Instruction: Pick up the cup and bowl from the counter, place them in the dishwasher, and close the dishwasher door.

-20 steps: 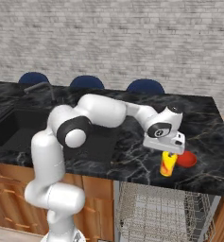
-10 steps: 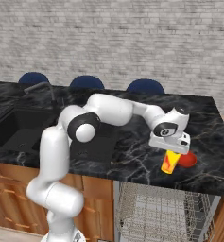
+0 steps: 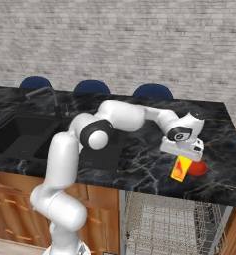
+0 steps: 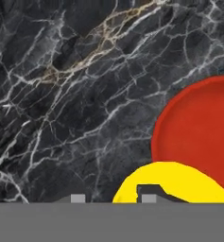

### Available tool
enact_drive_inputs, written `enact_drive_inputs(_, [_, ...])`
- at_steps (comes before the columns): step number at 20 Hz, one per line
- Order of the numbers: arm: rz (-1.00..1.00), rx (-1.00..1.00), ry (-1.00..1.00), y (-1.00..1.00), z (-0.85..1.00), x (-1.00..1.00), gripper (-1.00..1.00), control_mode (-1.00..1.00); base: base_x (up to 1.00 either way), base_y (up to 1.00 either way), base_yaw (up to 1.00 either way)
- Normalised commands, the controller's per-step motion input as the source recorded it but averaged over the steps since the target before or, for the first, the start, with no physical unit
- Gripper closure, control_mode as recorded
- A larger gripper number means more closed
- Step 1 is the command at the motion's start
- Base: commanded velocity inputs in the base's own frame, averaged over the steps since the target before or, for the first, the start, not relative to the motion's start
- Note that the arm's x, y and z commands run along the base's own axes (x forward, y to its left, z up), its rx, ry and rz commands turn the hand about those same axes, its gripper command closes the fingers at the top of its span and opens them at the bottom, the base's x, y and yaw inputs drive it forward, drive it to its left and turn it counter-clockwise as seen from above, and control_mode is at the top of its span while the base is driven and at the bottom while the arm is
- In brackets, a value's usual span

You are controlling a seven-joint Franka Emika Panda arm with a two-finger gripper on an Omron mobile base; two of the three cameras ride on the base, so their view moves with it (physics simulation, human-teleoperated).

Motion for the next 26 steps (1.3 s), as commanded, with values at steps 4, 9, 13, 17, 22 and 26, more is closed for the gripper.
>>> enact_drive_inputs(4, [0.0, 0.07, 0.0, 0.09, 0.0, -0.27, 1.0, -1.0, 0.0, 0.0, 0.0])
enact_drive_inputs(9, [0.0, 0.0, -0.1, 0.21, 0.11, -0.5, 1.0, -1.0, 0.0, 0.0, 0.0])
enact_drive_inputs(13, [0.0, -0.06, -0.26, 0.25, 0.5, -0.61, 1.0, -1.0, 0.0, 0.0, 0.0])
enact_drive_inputs(17, [0.0, -0.05, -0.27, 0.21, 0.38, -0.53, 1.0, -1.0, 0.0, 0.0, 0.0])
enact_drive_inputs(22, [0.0, 0.0, -0.2, 0.11, 0.05, -0.41, 1.0, -1.0, 0.0, 0.0, 0.0])
enact_drive_inputs(26, [-0.07, 0.05, -0.15, 0.04, 0.0, -0.45, 1.0, -1.0, 0.0, 0.0, 0.0])
